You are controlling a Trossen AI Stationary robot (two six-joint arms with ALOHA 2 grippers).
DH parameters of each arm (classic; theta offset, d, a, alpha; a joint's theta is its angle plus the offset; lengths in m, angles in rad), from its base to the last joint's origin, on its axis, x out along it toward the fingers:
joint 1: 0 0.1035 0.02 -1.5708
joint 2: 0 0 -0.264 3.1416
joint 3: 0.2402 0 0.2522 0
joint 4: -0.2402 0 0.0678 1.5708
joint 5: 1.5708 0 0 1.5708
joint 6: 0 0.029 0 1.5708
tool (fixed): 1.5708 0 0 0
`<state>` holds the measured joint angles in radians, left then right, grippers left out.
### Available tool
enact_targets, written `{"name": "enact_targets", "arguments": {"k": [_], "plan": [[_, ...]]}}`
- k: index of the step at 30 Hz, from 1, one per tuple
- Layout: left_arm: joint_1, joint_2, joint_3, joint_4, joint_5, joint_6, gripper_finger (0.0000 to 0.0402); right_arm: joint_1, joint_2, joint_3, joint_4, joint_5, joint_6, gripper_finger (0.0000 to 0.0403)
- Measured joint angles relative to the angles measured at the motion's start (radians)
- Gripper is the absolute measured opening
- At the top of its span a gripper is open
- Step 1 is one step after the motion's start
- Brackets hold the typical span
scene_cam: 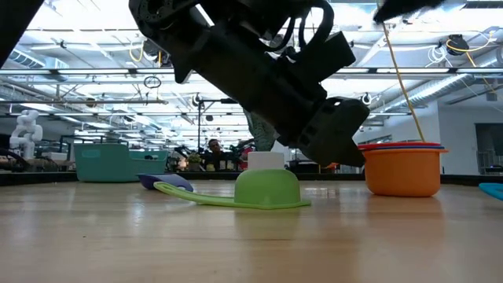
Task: Nest measuring cups in basket
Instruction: Stack the red measuring cup on top of the blue measuring cup
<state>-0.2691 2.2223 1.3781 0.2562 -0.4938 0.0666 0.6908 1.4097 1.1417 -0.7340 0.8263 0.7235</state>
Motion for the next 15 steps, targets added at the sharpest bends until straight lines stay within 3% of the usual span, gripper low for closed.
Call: {"name": "enact_targets", "arguments": {"k": [7, 15], "plan": [[0.000, 0.000, 0.000, -0.005, 0.003, 0.014, 0.0117, -0.140, -0.009, -0.119, -0.095, -0.056, 0.170, 0.0073], [0.014, 0.000, 0.000, -0.022, 0.006, 0.034, 0.0118, -0.246, -0.064, -0.237, -0.123, -0.280, 0.287, 0.0027]]}}
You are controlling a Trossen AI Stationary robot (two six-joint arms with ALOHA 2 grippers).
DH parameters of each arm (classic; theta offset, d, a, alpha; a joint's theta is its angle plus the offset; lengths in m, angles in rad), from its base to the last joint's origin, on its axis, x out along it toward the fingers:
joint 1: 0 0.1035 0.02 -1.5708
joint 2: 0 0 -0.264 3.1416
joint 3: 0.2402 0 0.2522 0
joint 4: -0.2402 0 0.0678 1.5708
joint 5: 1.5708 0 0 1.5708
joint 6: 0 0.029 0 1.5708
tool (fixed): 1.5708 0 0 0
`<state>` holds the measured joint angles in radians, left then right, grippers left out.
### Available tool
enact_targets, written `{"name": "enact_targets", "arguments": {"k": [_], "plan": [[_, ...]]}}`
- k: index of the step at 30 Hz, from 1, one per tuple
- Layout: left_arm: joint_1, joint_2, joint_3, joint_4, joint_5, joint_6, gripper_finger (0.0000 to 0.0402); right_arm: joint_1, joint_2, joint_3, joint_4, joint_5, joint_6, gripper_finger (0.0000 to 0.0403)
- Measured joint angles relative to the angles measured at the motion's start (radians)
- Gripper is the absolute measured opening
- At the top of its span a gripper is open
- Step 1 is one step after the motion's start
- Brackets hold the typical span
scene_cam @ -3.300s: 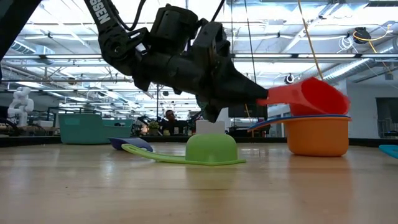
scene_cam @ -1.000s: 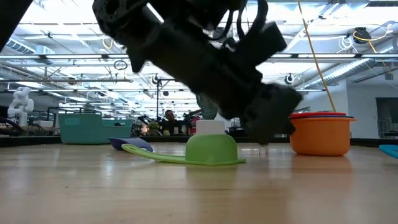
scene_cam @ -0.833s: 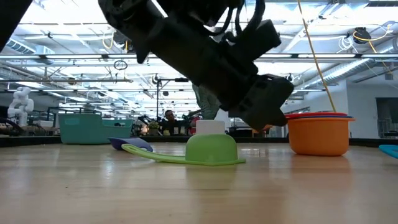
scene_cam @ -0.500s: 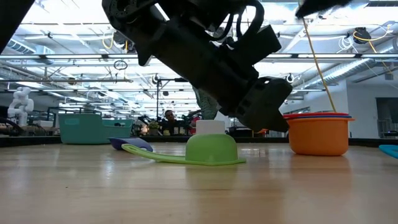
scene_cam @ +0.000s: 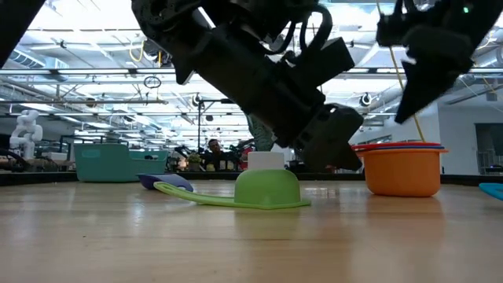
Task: Nest measuring cups in basket
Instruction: Stack the red measuring cup on top of the blue measuring cup
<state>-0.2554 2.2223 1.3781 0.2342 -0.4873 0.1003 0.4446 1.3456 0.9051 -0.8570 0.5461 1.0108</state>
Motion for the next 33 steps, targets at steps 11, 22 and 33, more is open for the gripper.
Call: {"name": "enact_targets", "arguments": {"k": [11, 22, 33], "plan": [[0.057, -0.015, 0.000, -0.018, 0.061, 0.011, 0.0118, -0.106, -0.041, -0.178, 0.117, -0.067, 0.000, 0.0004], [0.092, -0.069, 0.000, 0.014, 0.110, 0.035, 0.0118, -0.155, -0.040, -0.260, 0.359, -0.208, -0.108, 0.0000], [0.097, -0.115, 0.000, -0.101, 0.089, 0.073, 0.0118, -0.155, -0.040, -0.259, 0.360, -0.211, -0.108, 0.0000]]}}
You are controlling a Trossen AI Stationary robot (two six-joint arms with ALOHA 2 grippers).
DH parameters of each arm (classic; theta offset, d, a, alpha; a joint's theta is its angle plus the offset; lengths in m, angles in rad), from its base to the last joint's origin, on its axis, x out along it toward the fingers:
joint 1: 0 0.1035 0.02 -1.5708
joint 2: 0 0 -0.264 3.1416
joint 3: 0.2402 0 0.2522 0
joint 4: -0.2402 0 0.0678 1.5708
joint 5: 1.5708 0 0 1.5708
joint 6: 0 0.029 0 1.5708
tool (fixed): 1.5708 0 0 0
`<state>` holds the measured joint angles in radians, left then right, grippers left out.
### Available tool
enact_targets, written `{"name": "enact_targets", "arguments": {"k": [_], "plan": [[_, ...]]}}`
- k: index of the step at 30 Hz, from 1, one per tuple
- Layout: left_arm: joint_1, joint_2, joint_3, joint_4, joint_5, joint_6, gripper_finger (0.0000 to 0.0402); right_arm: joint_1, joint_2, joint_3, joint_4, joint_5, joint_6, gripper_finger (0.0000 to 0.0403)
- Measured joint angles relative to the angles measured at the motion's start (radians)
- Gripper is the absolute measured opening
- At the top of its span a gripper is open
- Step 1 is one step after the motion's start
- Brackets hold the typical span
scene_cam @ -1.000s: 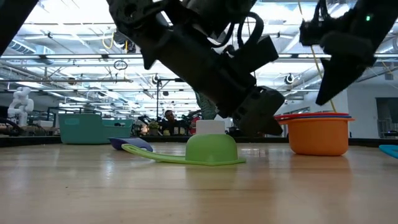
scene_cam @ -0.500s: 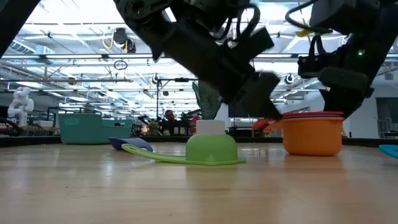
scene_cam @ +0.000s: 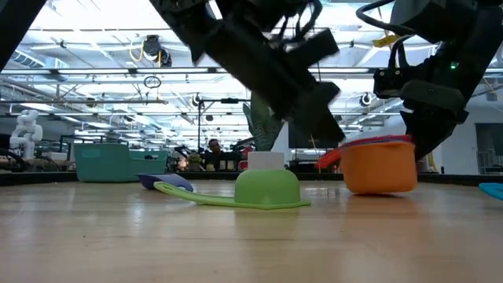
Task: Nest measuring cups in basket
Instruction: Stack the red measuring cup on top of the blue measuring cup
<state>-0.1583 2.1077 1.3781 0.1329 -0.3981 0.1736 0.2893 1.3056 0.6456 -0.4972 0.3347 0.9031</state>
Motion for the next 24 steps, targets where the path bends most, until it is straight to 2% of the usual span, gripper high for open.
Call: {"name": "enact_targets", "arguments": {"k": [6, 9, 16, 21, 24], "plan": [[-0.008, -0.107, 0.001, -0.113, -0.017, -0.031, 0.0117, 0.000, 0.000, 0.000, 0.000, 0.000, -0.007, 0.0000], [-0.007, -0.123, 0.000, -0.194, 0.039, -0.058, 0.0117, 0.000, 0.000, 0.000, 0.003, 0.000, -0.010, 0.0000], [0.049, -0.064, -0.002, -0.272, 0.096, -0.104, 0.0117, 0.000, 0.000, 0.000, 0.021, -0.001, -0.008, 0.0000], [0.062, -0.018, -0.001, -0.210, 0.247, -0.117, 0.0117, 0.000, 0.000, 0.000, 0.038, 0.001, -0.024, 0.0000], [0.057, 0.001, -0.002, -0.188, 0.274, -0.118, 0.0117, 0.000, 0.000, 0.000, 0.052, 0.007, -0.049, 0.0000]]}}
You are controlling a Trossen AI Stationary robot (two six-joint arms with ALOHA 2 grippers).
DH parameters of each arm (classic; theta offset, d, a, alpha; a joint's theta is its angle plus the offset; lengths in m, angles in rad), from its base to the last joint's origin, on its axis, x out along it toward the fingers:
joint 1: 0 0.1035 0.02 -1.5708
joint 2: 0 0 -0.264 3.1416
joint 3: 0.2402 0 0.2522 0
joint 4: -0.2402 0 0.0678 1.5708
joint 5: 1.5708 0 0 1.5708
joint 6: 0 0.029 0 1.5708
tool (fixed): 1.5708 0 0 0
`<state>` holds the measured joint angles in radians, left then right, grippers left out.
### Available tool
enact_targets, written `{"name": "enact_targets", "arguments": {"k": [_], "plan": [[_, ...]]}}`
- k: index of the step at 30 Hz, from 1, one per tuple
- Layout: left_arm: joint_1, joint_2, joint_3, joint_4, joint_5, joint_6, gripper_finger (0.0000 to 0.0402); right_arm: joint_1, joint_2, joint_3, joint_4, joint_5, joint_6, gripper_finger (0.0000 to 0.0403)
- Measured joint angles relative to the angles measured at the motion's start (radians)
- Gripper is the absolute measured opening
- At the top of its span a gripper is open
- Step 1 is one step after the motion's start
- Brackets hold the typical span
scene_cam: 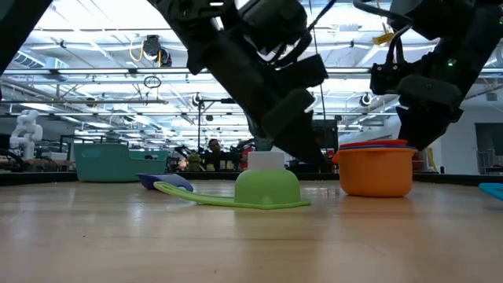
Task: Nest measuring cups in basket
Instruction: Stack the red measuring cup on top of the blue measuring cup
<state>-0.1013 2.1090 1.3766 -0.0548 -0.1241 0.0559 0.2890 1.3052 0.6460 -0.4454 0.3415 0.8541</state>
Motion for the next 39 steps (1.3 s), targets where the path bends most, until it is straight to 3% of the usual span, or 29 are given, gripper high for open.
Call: {"name": "enact_targets", "arguments": {"k": [9, 16, 24, 29, 39], "plan": [[-0.039, 0.000, 0.001, 0.119, 0.106, -0.039, 0.0117, 0.000, 0.000, 0.000, 0.029, 0.025, -0.044, 0.0000], [-0.074, -0.001, 0.002, 0.090, 0.182, -0.005, 0.0117, 0.000, 0.000, 0.000, 0.021, 0.026, -0.064, 0.0000], [-0.058, -0.012, 0.002, 0.063, 0.066, 0.021, 0.0117, 0.000, 0.000, 0.001, 0.002, 0.023, -0.065, 0.0000], [-0.015, 0.017, 0.000, 0.027, 0.070, 0.045, 0.0117, 0.000, 0.000, 0.001, 0.023, 0.021, -0.071, 0.0000], [0.011, 0.016, 0.002, 0.112, 0.072, 0.052, 0.0117, -0.008, 0.006, 0.001, 0.065, 0.027, -0.115, 0.0000]]}}
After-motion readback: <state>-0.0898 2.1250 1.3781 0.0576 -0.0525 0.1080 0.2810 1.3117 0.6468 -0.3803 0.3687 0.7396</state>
